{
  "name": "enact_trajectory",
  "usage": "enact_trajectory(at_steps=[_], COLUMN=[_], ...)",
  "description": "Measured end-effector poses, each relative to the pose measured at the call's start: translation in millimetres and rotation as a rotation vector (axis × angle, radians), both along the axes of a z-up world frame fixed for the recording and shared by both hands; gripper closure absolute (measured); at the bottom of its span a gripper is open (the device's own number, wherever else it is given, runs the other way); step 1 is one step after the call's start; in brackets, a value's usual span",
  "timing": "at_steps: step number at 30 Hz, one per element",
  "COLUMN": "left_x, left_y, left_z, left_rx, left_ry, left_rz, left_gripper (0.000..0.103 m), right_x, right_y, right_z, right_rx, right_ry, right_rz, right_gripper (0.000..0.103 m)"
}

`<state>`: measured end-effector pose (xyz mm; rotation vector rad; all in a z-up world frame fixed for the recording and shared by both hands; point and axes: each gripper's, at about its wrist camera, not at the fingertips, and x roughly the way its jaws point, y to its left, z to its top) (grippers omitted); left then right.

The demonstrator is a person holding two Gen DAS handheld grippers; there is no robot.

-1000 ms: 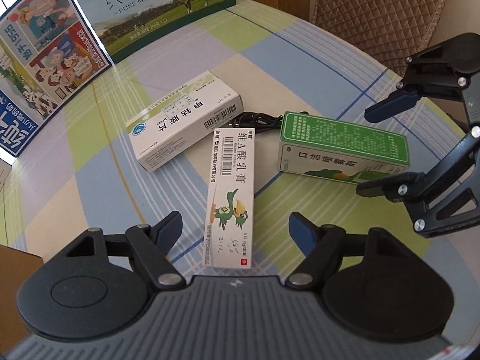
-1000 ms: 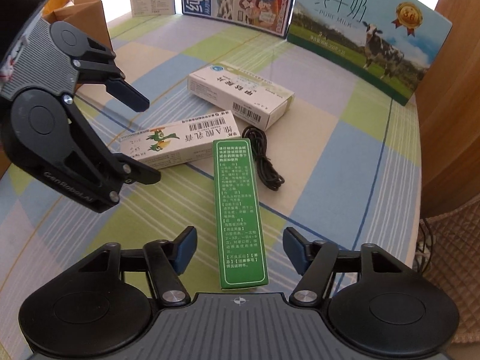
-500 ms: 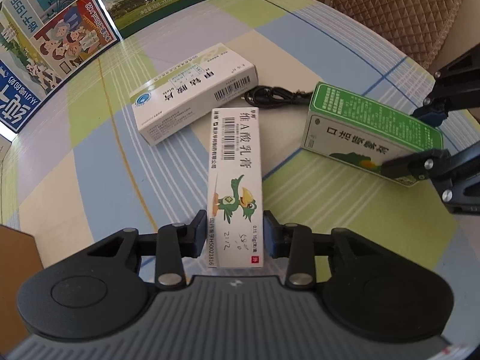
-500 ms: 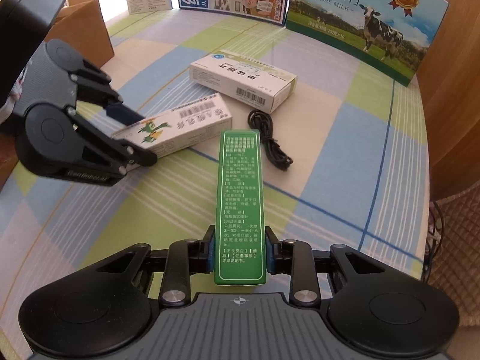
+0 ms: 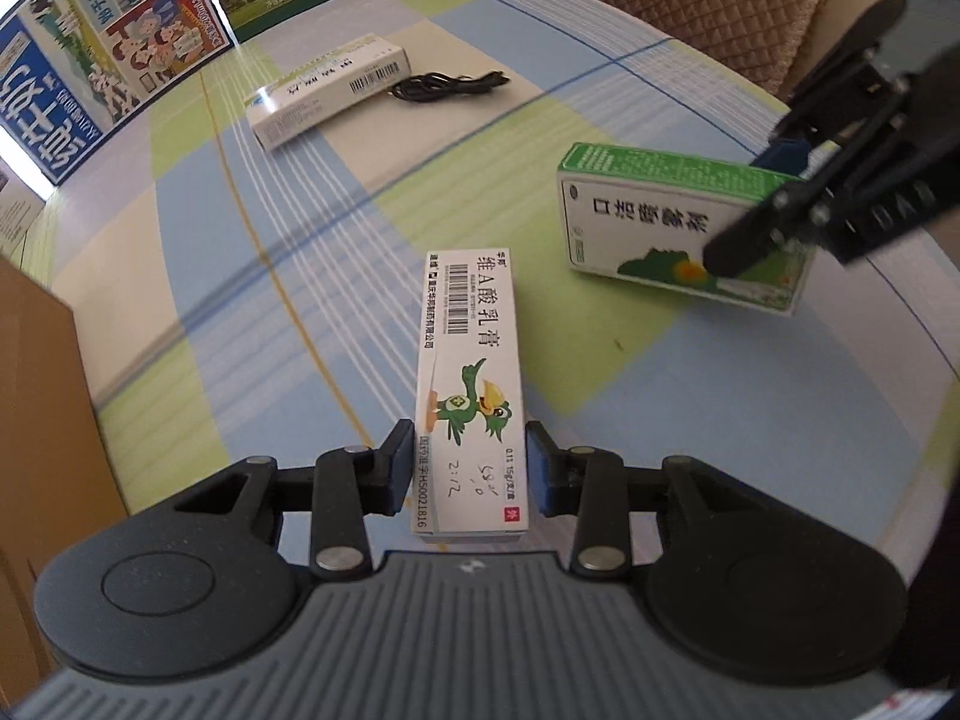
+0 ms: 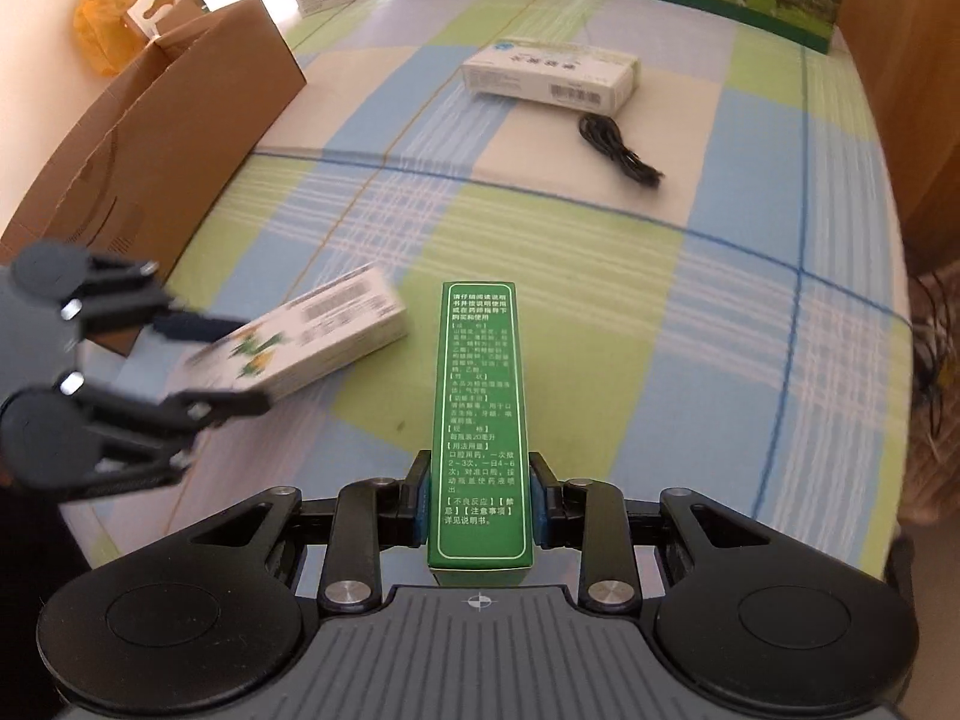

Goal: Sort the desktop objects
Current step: 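Lift the white parrot box with the left gripper while the right lifts the green box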

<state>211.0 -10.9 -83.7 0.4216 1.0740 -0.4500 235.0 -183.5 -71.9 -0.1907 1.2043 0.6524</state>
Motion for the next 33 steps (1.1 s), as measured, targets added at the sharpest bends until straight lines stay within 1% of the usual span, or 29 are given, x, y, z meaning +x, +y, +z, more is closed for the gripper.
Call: enact_trajectory(at_steps=[3, 6, 7, 9, 12, 18, 22, 31, 32, 33], left_x=[-30, -48, -51, -55, -53, -45, -37, -27, -27, -27], left_y=[4, 9, 10, 11, 13, 13, 12, 6, 6, 6], left_z=[2, 2, 2, 1, -2, -5, -6, -16, -17, -17], left_rx=[-0.002, -0.038, -0.044, -0.057, -0.075, -0.082, -0.091, -0.072, -0.07, -0.067], left_ry=[-0.023, -0.024, -0.029, -0.034, -0.021, -0.01, -0.019, -0.017, -0.016, -0.016], left_rz=[0.008, 0.04, 0.051, 0.072, 0.1, 0.104, 0.104, 0.077, 0.078, 0.077], left_gripper=[0.07, 0.07, 0.07, 0.07, 0.07, 0.07, 0.066, 0.066, 0.07, 0.07], right_x=[-7, -16, -18, -22, -27, -24, -22, -19, -19, -18], right_y=[-7, -11, -11, -10, -4, 12, 24, 31, 32, 32], right_z=[0, 3, 4, 5, 6, 4, -2, -14, -14, -14], right_rx=[-0.011, -0.026, -0.036, -0.061, -0.081, -0.098, -0.117, -0.119, -0.118, -0.118], right_ry=[0.002, -0.032, -0.047, -0.073, -0.095, -0.104, -0.104, -0.093, -0.092, -0.091], right_rz=[-0.034, -0.045, -0.045, -0.029, 0.015, 0.074, 0.111, 0.13, 0.131, 0.131], right_gripper=[0.075, 0.072, 0.07, 0.06, 0.053, 0.052, 0.052, 0.052, 0.052, 0.052])
